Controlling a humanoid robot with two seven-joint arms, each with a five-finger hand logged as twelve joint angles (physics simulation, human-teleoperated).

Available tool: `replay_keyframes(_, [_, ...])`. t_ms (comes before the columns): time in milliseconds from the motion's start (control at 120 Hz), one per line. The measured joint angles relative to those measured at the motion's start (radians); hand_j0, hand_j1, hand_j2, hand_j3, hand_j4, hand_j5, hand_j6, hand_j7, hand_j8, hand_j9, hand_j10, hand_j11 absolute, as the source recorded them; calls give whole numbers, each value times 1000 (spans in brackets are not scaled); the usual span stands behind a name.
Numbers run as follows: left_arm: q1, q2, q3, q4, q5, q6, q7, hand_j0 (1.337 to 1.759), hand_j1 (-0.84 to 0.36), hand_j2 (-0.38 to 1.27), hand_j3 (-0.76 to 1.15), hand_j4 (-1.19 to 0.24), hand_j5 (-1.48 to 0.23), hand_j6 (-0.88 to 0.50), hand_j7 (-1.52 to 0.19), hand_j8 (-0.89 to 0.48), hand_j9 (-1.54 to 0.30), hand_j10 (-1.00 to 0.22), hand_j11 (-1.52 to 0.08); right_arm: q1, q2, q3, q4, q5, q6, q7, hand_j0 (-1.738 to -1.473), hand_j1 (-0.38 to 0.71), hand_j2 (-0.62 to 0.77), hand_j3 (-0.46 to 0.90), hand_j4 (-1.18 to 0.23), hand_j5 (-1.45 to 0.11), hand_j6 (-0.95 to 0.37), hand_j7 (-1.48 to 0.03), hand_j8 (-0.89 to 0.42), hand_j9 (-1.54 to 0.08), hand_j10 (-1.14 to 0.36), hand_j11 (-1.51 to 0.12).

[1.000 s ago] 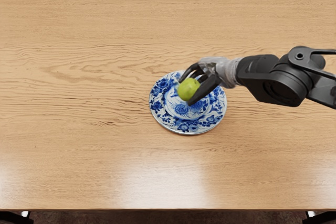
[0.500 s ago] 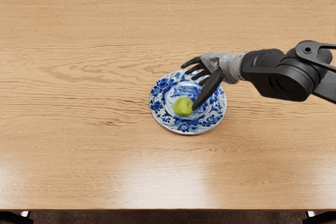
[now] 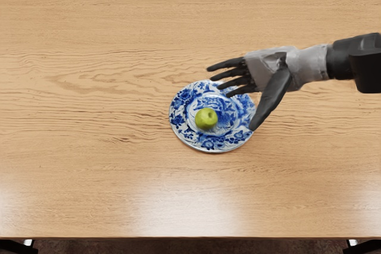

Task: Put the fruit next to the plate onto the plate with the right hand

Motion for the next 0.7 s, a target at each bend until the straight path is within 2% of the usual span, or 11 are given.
replay_keyframes(117, [0, 0, 0, 0, 0, 0, 0, 1658, 58, 49, 0, -243, -316, -243, -316, -243, -316, -243, -316, -92, -140, 26, -83, 164, 151, 0, -1658, -284, -9, 0, -55, -74, -55, -73, -55, -73, -57, -73])
replay_keyframes(200, [1, 0, 0, 0, 0, 0, 0, 1658, 58, 49, 0, -243, -316, -243, -316, -243, -316, -243, -316, -162, -214, 32, -160, 273, 192, 0, -1658, -285, -10, 0, -53, -71, -52, -71, -53, -71, -54, -71])
replay_keyframes(292, [1, 0, -1, 0, 0, 0, 0, 1658, 58, 49, 0, -243, -316, -243, -316, -243, -316, -243, -316, -219, -274, 34, -201, 348, 212, 0, -1658, -286, -10, 0, -51, -69, -50, -69, -51, -69, -52, -69])
replay_keyframes(442, [0, 0, 0, 0, 0, 0, 0, 1658, 58, 49, 0, -243, -316, -243, -316, -243, -316, -243, -316, -253, -278, 34, -219, 410, 222, 0, -1658, -288, -10, 0, -47, -66, -46, -67, -47, -66, -49, -66])
replay_keyframes(700, [3, 0, 0, 0, 0, 0, 0, 1658, 58, 49, 0, -243, -316, -243, -316, -243, -316, -243, -316, -263, -239, 34, -222, 437, 225, 0, -1658, -290, -10, 0, -44, -63, -42, -63, -44, -63, -46, -63])
